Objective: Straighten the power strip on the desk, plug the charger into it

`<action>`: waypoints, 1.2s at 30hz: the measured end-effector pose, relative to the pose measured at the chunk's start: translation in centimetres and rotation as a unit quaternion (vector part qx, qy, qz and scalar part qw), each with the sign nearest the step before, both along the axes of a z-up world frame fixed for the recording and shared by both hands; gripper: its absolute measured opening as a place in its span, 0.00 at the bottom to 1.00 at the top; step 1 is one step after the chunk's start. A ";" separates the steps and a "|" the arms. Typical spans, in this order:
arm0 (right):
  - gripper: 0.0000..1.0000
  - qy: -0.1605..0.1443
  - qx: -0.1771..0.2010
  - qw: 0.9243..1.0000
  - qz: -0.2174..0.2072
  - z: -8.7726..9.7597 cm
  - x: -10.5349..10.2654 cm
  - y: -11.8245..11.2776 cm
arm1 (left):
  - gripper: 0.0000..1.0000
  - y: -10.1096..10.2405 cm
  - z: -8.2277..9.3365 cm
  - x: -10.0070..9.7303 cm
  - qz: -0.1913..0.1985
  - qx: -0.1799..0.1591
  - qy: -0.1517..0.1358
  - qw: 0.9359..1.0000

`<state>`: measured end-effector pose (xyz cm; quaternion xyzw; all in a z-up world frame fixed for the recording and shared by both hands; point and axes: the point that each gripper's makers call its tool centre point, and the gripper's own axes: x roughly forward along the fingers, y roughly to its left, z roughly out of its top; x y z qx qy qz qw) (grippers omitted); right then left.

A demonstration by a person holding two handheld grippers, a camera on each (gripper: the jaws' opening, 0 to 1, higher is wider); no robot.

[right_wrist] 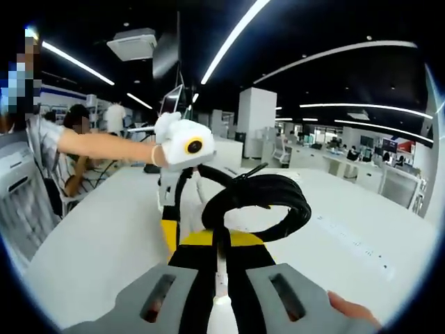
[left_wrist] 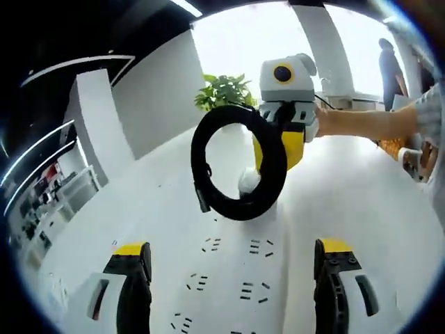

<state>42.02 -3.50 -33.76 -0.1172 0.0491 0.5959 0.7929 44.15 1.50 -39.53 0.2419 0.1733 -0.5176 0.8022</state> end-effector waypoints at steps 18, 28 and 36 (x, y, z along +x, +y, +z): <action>0.02 0.009 0.004 1.000 -0.002 0.1 -0.3 0.0 | 0.99 3.8 -2.1 0.4 -0.006 0.173 0.114 0.978; 0.02 0.016 0.004 1.000 0.000 0.0 -0.7 0.0 | 0.83 6.3 -2.6 0.4 -0.011 0.314 0.112 0.943; 0.02 0.012 -0.008 1.000 -0.001 -0.1 -0.8 0.1 | 0.78 6.8 -3.1 -0.6 -0.013 0.352 0.135 0.926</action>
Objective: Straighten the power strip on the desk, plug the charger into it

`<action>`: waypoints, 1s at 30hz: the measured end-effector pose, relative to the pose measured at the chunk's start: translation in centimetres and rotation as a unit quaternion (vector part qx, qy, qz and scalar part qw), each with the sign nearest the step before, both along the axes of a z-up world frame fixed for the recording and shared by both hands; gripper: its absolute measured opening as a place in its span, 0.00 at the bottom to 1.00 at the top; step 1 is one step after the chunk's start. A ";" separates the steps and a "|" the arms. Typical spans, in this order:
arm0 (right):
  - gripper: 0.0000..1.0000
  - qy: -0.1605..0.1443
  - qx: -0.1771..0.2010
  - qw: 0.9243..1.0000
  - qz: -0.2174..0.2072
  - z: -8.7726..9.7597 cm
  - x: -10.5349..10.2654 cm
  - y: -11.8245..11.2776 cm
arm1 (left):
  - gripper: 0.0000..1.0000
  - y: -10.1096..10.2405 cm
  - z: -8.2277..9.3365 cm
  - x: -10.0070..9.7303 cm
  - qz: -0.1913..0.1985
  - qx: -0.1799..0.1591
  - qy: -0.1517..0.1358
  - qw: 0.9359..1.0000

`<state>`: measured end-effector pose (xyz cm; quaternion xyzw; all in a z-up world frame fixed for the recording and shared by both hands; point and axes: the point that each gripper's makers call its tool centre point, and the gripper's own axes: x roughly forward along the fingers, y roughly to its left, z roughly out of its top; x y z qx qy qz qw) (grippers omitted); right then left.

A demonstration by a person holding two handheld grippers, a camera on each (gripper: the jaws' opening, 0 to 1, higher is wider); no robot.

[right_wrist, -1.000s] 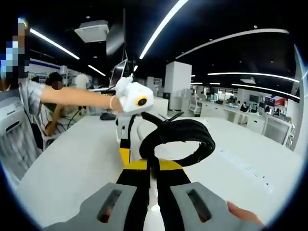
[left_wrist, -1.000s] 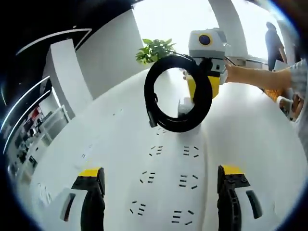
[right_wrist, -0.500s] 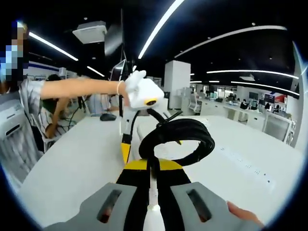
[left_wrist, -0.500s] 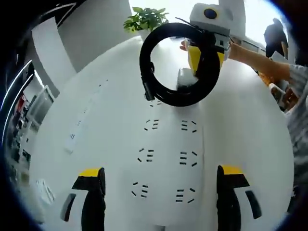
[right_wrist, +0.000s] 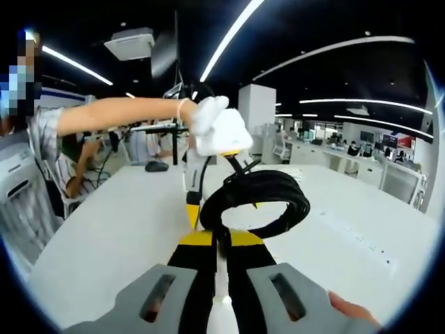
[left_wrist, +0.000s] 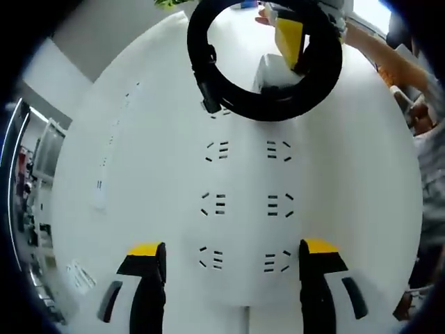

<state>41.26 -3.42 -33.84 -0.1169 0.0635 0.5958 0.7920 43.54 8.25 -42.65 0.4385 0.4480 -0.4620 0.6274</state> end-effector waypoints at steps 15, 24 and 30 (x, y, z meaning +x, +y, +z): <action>0.02 0.003 0.007 1.000 -0.002 0.0 0.1 0.0 | 0.68 -0.2 -0.9 -1.0 -0.024 0.031 0.058 0.998; 0.02 -0.005 0.004 1.000 0.000 -0.1 -0.2 0.0 | 0.66 -0.2 -1.0 -1.5 -0.029 0.044 0.072 0.996; 0.04 -0.012 -0.019 1.000 0.022 -0.3 -0.7 -0.1 | 0.65 0.1 -0.9 -0.9 -0.028 0.067 0.079 0.994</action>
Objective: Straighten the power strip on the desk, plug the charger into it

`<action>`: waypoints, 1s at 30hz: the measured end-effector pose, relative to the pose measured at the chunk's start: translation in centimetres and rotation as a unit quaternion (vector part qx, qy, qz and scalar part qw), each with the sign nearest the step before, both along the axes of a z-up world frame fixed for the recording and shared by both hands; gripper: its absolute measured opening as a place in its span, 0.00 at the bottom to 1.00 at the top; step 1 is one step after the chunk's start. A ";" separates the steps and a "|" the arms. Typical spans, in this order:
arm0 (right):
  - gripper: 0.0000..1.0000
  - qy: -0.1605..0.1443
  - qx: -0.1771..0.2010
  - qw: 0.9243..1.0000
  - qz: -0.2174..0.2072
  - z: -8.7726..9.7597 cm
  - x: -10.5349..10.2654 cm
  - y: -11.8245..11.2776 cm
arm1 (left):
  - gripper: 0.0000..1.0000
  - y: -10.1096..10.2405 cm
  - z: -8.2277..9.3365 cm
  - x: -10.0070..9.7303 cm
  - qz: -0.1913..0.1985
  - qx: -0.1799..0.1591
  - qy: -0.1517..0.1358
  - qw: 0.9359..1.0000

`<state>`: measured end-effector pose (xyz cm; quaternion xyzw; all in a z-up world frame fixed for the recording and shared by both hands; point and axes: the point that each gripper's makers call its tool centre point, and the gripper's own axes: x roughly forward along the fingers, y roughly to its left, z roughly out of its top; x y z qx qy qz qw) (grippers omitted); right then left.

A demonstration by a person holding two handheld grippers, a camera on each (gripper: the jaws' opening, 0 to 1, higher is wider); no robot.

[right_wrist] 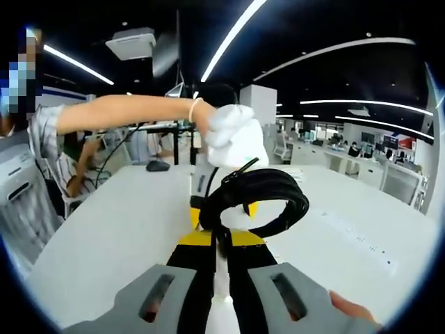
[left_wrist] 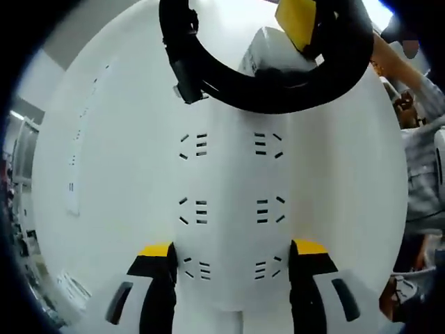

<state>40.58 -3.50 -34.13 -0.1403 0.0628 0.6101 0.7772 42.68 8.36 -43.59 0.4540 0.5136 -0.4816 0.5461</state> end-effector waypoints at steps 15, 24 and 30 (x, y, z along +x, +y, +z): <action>0.65 -0.059 -0.131 0.989 -0.015 -2.0 0.7 -0.4 | 0.65 -0.6 -0.1 -1.0 -0.005 0.008 0.001 1.000; 0.45 -0.103 -0.147 0.984 -0.002 -1.1 0.4 -0.5 | 0.65 -0.7 -0.1 -1.1 -0.007 0.004 0.001 1.000; 0.26 -0.083 -0.168 0.982 0.000 -0.6 0.6 -0.1 | 0.65 -0.6 -0.1 -1.1 -0.008 0.005 0.001 1.000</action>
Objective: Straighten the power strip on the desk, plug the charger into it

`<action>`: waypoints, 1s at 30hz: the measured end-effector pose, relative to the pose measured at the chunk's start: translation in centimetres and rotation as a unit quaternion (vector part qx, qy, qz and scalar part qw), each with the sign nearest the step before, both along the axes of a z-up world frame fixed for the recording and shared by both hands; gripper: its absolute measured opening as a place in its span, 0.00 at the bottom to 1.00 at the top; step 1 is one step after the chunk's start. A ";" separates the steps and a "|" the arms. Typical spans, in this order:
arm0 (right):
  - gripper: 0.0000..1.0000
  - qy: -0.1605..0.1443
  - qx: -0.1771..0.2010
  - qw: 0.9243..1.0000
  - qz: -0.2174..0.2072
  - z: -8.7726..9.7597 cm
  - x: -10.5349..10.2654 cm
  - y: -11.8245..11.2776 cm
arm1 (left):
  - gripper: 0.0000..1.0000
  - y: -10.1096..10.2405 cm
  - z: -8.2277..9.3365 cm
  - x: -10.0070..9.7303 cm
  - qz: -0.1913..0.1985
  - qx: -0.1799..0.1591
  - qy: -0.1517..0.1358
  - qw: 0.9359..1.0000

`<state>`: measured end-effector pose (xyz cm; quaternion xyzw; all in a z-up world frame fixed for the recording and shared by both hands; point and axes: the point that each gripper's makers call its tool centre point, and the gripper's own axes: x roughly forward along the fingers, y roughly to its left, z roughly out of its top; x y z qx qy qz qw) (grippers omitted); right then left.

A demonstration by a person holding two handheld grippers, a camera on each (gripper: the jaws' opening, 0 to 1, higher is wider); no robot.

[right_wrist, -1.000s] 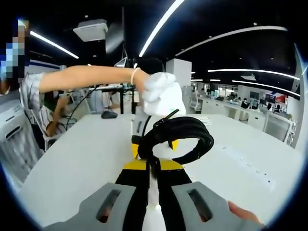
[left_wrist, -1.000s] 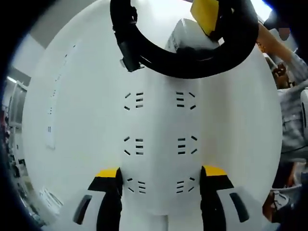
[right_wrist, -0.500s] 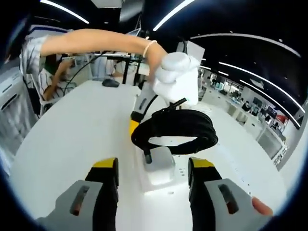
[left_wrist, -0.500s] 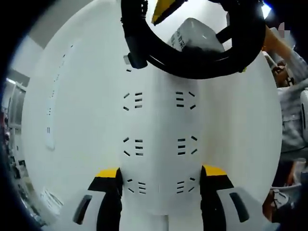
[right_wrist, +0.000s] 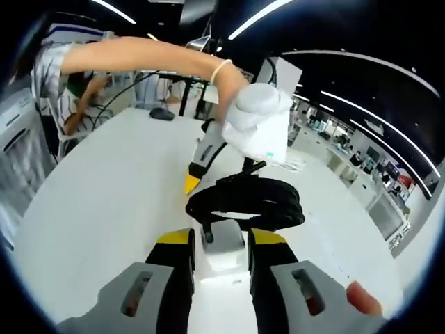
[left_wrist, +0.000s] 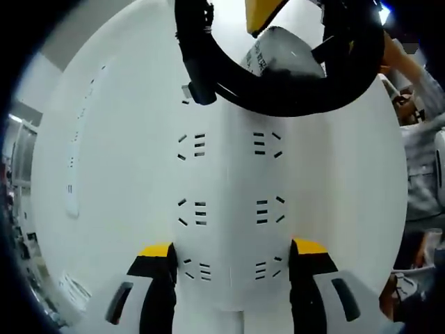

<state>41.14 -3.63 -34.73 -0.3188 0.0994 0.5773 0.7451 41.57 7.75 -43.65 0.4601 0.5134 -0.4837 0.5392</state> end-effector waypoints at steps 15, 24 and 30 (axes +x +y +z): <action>0.30 -0.029 -0.138 0.990 -0.006 -1.9 -0.7 0.1 | 0.65 0.1 0.1 0.2 -0.003 0.010 0.001 1.000; 0.33 -0.030 -0.146 0.989 0.006 -2.4 -1.5 1.2 | 0.65 0.2 0.2 0.3 -0.002 0.013 0.001 1.000; 0.25 -0.041 -0.156 0.987 0.002 -2.2 -1.0 1.3 | 0.65 0.2 0.1 0.3 -0.004 0.016 0.001 1.000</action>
